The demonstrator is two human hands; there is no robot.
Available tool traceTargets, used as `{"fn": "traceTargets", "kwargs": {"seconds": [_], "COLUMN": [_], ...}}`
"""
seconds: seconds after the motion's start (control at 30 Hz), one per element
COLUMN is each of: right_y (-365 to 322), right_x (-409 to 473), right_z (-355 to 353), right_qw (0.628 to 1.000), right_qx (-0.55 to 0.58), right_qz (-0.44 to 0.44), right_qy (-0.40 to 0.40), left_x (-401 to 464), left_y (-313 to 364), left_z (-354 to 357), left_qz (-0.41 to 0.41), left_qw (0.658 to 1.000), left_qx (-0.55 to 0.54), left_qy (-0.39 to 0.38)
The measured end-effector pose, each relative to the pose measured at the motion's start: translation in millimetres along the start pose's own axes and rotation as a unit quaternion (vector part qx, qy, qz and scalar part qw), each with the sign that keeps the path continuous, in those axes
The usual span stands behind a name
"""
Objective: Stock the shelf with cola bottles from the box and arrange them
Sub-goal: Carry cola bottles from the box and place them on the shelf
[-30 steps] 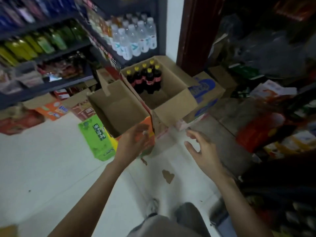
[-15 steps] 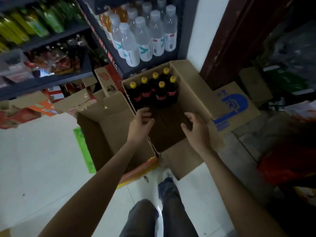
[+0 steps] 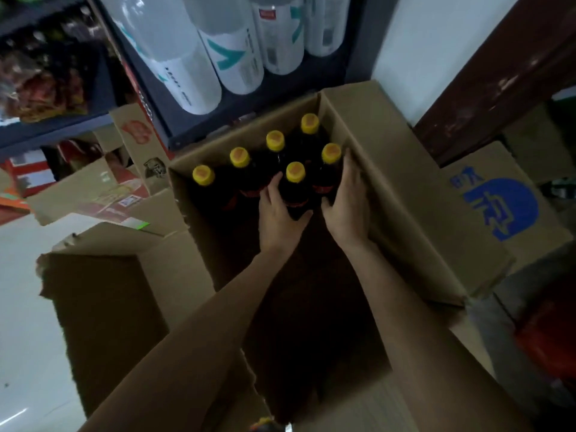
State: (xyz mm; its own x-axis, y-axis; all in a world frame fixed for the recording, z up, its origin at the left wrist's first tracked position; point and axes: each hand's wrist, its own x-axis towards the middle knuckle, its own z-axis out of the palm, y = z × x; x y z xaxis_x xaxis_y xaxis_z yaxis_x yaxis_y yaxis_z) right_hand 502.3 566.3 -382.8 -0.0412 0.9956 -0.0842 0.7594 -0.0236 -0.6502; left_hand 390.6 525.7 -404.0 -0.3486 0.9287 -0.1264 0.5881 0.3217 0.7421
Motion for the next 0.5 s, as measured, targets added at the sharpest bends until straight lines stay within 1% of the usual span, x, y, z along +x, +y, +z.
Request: {"fn": "traceTargets", "kwargs": {"seconds": [0.13,0.2,0.27,0.33,0.4,0.5], "right_y": [6,6,3,-3,-12,-31], "right_x": [16,18,15,6,-11,-50], "right_z": [21,26,28,23,10,-26], "right_qw": [0.999,1.000,1.000,0.999,0.996,0.988], "right_qx": [-0.030,-0.017,0.020,0.047,0.071,0.122], "right_qz": [-0.003,-0.001,0.002,0.002,0.005,0.009], "right_qy": [0.026,0.015,0.004,0.016,0.047,0.089], "left_x": [14,15,13,9,2,-19], "left_y": [0,0,0,5,12,27], "left_z": [15,14,4,-12,-34,-77], "left_qz": [0.017,0.017,0.012,0.017,0.046,0.111], "left_qw": [0.998,0.997,0.998,0.998,0.998,0.992], "left_qx": [0.016,0.017,0.010,-0.001,-0.007,-0.049], "left_qy": [0.065,0.076,0.065,0.054,0.051,0.038]}}
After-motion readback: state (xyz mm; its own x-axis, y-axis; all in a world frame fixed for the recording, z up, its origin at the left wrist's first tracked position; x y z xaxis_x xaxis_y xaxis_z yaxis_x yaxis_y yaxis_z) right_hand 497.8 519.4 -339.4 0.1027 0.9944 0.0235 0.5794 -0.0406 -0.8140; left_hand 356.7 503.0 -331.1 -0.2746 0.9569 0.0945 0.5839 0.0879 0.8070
